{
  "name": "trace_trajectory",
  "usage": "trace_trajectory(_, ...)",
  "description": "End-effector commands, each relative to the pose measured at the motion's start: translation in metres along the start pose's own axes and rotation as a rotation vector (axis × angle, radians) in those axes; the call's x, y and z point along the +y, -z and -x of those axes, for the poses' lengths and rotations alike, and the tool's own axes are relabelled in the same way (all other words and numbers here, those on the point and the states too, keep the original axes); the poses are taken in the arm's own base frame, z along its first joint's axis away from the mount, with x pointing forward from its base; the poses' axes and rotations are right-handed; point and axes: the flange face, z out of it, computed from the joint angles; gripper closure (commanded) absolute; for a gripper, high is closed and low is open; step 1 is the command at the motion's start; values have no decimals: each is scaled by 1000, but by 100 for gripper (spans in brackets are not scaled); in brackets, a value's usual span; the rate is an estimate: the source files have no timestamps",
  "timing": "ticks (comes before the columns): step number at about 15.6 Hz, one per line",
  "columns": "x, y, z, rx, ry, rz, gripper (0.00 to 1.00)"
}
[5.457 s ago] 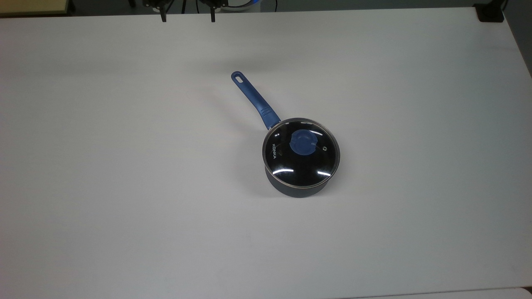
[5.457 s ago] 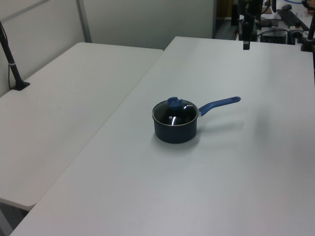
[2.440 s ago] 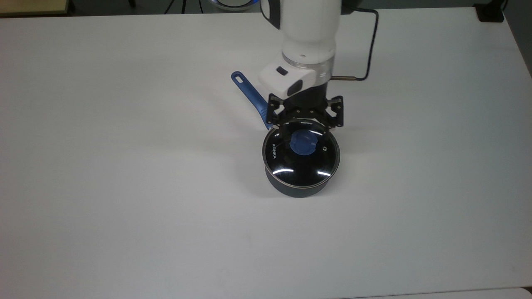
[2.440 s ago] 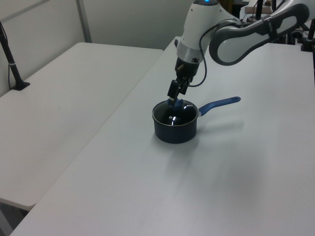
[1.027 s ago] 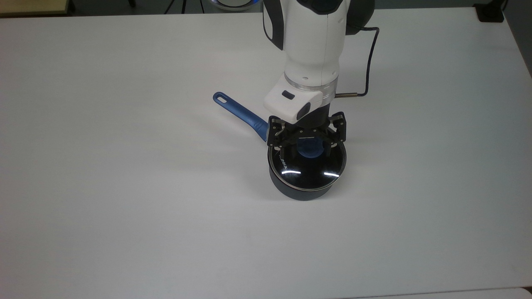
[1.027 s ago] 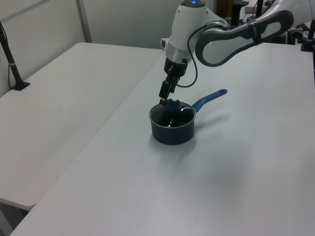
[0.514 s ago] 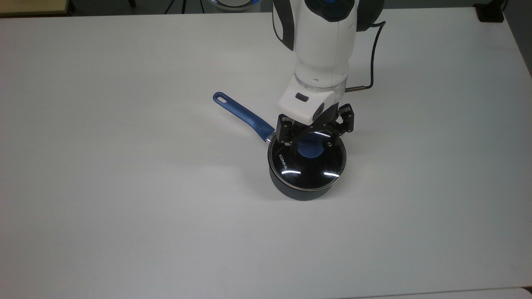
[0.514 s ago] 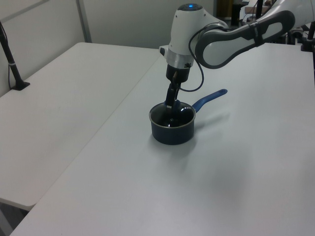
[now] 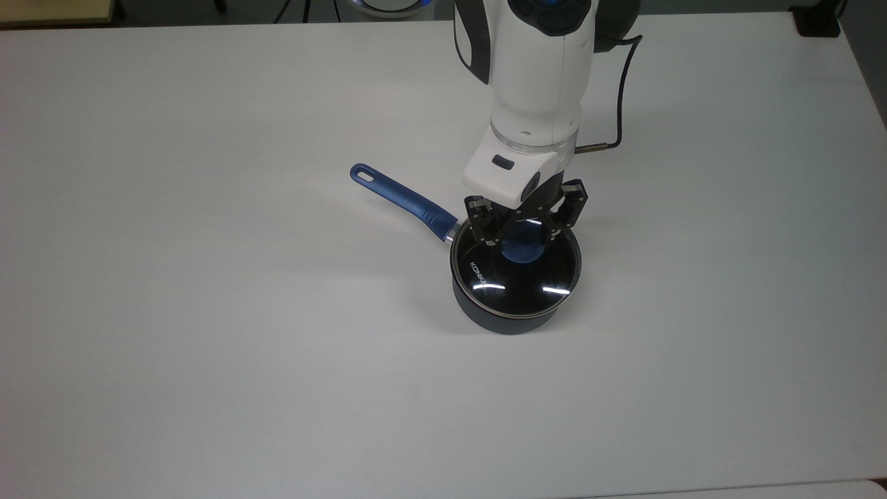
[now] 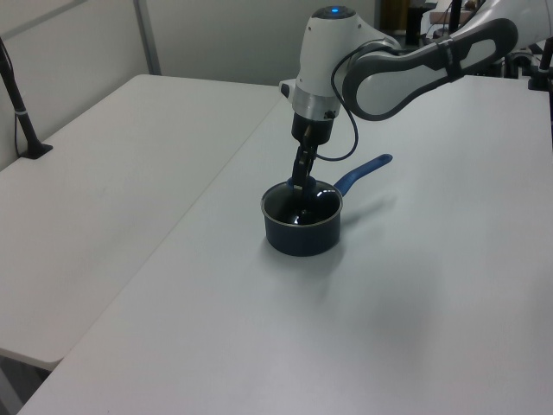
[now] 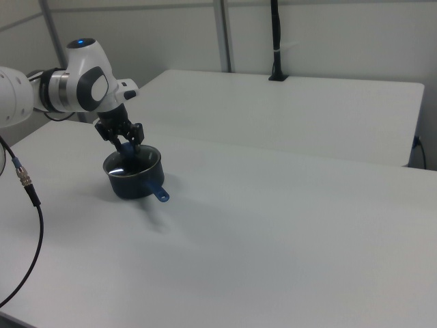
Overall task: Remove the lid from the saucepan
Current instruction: 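Lift the glass lid up off the saucepan rim and carry it aside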
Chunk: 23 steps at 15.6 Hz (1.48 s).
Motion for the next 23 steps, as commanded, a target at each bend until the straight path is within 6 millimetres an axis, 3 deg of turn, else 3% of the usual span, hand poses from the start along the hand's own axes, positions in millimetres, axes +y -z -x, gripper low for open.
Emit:
trace_trajectory(1, -1, 7, 6, -21, 25, 2, 52)
trace_trajectory(12, 6, 55, 12, -32, 15, -2, 54)
trace_trajectory(15, 17, 70, 14, -33, 6, 4, 54)
trace_trajectory(19, 71, 77, 12, -24, -40, 36, 54)
trace_trajectory(23, 138, 72, 18, -32, -73, 70, 54)
